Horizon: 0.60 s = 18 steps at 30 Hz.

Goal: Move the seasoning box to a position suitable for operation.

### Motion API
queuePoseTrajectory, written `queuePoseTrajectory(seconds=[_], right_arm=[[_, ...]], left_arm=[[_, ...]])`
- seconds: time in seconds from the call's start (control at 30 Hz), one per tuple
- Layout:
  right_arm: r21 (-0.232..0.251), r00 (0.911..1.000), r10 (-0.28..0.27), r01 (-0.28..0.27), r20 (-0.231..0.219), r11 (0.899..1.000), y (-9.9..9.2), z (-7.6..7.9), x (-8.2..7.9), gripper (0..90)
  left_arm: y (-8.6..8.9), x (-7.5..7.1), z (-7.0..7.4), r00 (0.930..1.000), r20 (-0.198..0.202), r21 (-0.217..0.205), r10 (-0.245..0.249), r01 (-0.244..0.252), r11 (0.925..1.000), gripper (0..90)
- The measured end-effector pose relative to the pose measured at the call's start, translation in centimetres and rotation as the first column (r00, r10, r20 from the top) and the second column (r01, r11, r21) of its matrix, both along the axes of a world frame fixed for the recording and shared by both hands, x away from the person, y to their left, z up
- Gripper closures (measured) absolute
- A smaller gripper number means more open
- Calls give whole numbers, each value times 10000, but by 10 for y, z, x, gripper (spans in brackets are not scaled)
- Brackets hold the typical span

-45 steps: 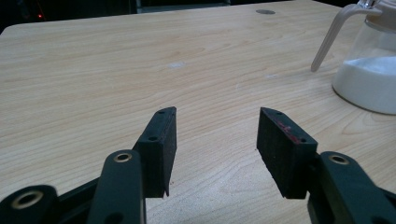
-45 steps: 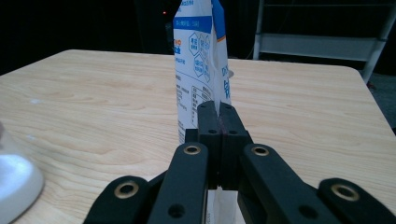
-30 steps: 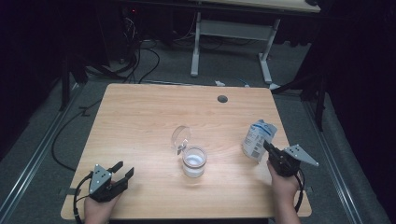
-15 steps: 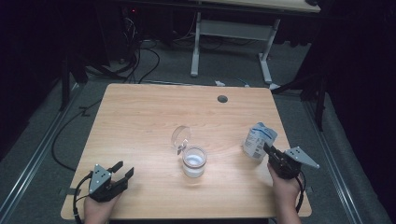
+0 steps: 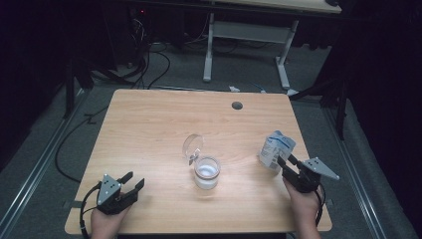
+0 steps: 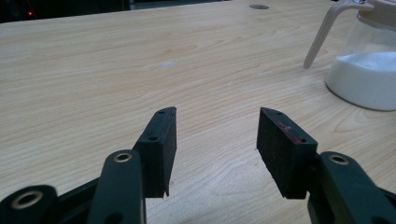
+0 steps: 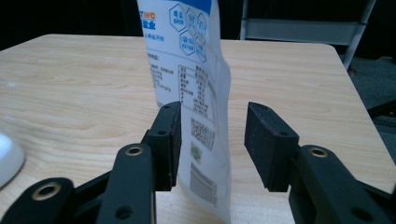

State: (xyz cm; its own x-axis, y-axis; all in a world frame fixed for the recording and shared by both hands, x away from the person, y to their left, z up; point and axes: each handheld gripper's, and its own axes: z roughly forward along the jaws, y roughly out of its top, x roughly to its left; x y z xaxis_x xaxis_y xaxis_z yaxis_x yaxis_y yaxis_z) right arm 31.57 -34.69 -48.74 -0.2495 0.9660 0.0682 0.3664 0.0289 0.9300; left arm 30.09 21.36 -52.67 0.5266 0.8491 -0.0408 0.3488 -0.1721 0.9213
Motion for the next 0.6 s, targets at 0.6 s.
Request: queuePoseTrajectory(seconds=[0.6], right_arm=[[-459, 9974, 523, -545, -491, 9975, 24, -8, -24, 612]], left_arm=[[-17, 10, 0, 9975, -694, -273, -134, 115, 9996, 474]])
